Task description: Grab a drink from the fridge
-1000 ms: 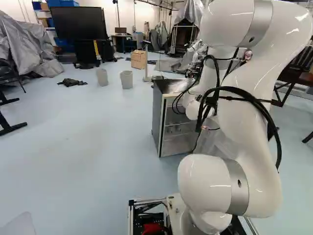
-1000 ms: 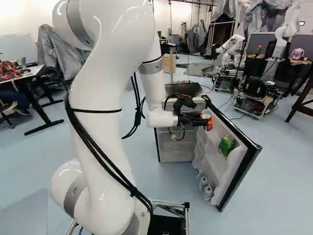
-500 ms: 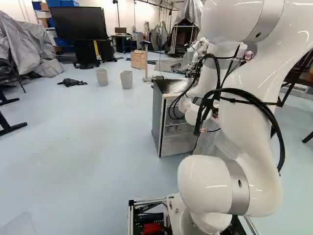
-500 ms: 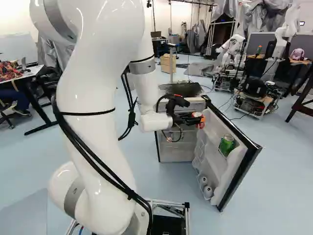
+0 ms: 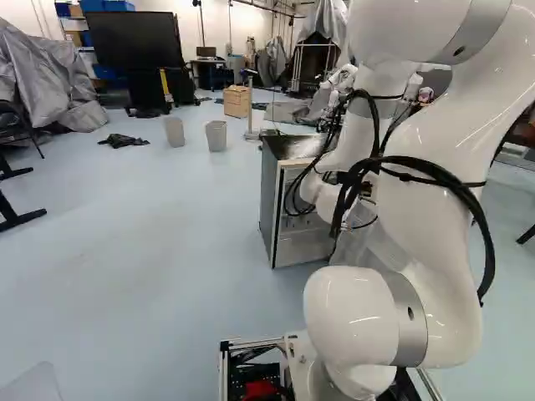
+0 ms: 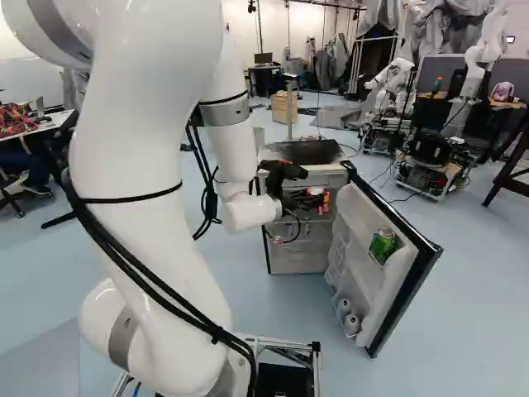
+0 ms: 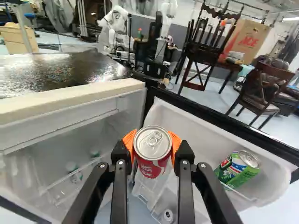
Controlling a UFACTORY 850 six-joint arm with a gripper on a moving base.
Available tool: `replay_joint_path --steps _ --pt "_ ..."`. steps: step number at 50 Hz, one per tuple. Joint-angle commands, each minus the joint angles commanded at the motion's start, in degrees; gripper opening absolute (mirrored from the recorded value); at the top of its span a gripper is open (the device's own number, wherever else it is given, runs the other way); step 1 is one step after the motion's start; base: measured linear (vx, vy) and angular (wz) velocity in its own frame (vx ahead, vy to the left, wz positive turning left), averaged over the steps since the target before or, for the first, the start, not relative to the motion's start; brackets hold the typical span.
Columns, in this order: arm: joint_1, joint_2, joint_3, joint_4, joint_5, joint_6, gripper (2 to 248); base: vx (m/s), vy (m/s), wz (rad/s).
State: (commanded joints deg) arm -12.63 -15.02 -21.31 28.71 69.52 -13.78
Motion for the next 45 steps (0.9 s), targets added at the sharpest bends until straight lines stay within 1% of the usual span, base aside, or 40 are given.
replay_joint_path --steps 22,45 --pt "1.8 8.0 5.6 -10.4 0.0 0.0 98 0.0 0.0 0.0" --pt "2.0 12.6 6.6 -21.3 -2.5 0.0 98 0.0 0.0 0.0"
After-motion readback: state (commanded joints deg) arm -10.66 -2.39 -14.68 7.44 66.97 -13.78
